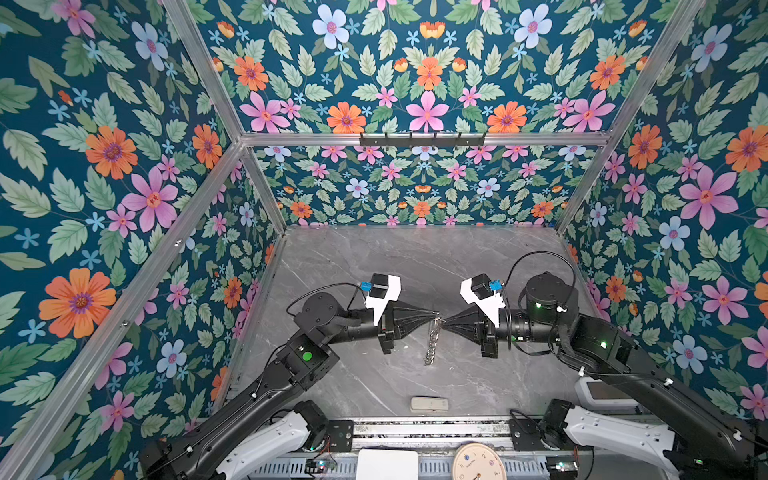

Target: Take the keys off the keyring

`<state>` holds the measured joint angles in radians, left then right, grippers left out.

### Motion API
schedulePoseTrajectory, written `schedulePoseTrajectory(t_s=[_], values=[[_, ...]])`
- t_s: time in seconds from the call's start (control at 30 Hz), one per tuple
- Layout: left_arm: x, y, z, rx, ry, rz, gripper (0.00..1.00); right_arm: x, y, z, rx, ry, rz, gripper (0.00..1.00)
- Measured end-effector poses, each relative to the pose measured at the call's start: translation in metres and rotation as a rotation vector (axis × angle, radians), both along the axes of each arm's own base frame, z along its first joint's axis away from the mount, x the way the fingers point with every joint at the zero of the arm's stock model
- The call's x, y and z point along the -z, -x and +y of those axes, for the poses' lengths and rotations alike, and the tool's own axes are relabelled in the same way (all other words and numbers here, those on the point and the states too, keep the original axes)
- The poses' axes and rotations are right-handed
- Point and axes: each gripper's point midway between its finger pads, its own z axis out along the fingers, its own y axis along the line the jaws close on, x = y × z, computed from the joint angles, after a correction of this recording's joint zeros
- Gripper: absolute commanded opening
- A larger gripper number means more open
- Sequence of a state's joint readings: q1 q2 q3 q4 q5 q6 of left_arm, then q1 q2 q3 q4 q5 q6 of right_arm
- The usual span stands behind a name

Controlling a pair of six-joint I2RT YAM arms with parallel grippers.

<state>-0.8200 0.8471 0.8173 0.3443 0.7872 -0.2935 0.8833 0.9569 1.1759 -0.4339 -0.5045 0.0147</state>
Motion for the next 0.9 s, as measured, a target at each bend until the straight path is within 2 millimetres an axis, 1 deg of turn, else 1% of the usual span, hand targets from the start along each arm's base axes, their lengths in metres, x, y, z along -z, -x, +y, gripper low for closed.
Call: schedulePoseTrajectory(t_s=[0.23,0.47,0.5,0.53,0.63,0.7,0.9], values=[[0.004,0.0,-0.001,0.007,0.004,0.008,0.0,0.007,0.002,0.008,-0.043,0.036,0.033,0.0],[0.006,0.002,-0.001,0.018,0.009,0.0,0.0,0.009,0.004,0.008,-0.056,0.037,0.038,0.0],[0.006,0.002,-0.001,0.018,0.009,-0.001,0.0,0.009,0.005,0.007,-0.055,0.036,0.037,0.05],[0.006,0.002,-0.001,0.019,0.009,-0.001,0.0,0.009,0.005,0.007,-0.055,0.036,0.037,0.16],[0.004,0.003,-0.001,0.021,0.015,-0.007,0.0,0.009,0.007,0.003,-0.05,0.032,0.035,0.37],[0.002,0.003,0.0,0.021,0.024,-0.016,0.0,0.008,0.009,0.0,-0.045,0.027,0.025,0.41],[0.001,0.004,0.001,0.022,0.03,-0.022,0.0,0.001,0.018,-0.014,-0.031,-0.009,-0.007,0.43]])
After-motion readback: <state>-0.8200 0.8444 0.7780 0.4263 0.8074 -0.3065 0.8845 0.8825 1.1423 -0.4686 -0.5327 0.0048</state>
